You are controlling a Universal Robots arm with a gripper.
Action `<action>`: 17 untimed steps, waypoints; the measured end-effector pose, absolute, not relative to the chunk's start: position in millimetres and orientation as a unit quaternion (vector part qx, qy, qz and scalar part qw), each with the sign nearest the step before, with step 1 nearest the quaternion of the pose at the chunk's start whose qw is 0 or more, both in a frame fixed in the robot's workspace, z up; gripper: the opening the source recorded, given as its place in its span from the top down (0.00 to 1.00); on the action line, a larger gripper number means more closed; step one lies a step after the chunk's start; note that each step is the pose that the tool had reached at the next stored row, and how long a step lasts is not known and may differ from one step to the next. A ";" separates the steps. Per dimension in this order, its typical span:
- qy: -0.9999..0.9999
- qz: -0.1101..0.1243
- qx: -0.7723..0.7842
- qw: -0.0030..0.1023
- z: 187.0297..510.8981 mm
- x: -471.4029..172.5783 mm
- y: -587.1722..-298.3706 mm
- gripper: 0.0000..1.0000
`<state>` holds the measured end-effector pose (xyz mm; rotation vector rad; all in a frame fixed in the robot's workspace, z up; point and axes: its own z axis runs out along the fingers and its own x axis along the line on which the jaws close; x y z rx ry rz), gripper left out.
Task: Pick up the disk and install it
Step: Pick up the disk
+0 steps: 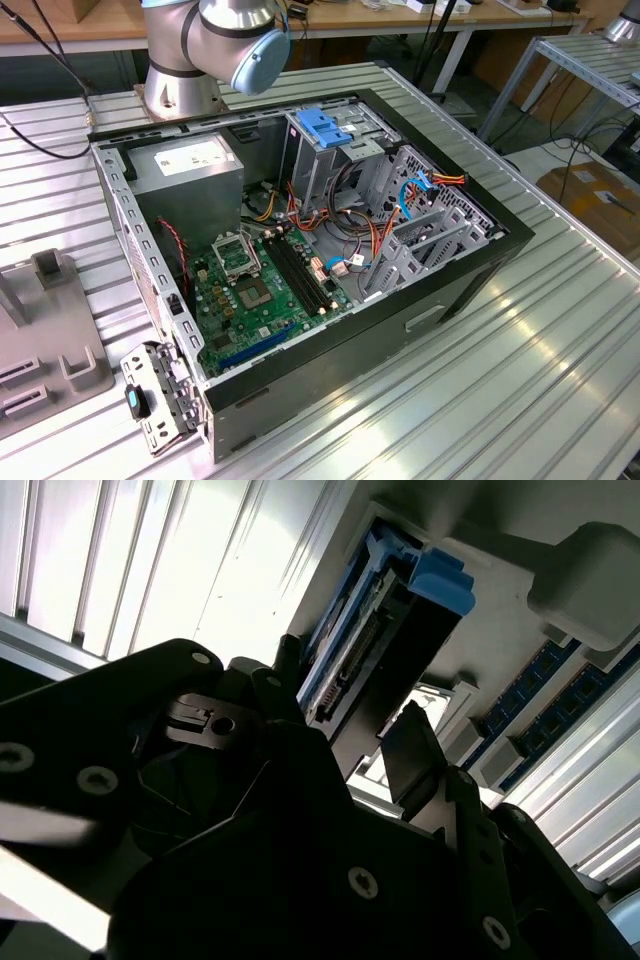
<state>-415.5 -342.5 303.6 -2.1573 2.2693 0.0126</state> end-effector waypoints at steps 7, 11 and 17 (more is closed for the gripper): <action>0.725 0.004 -0.689 0.005 303.7 -415.5 -342.5 0.48; 0.725 0.004 -0.689 0.005 303.7 -415.5 -342.6 0.65; 0.725 0.004 -0.689 0.005 303.7 -415.5 -342.6 0.65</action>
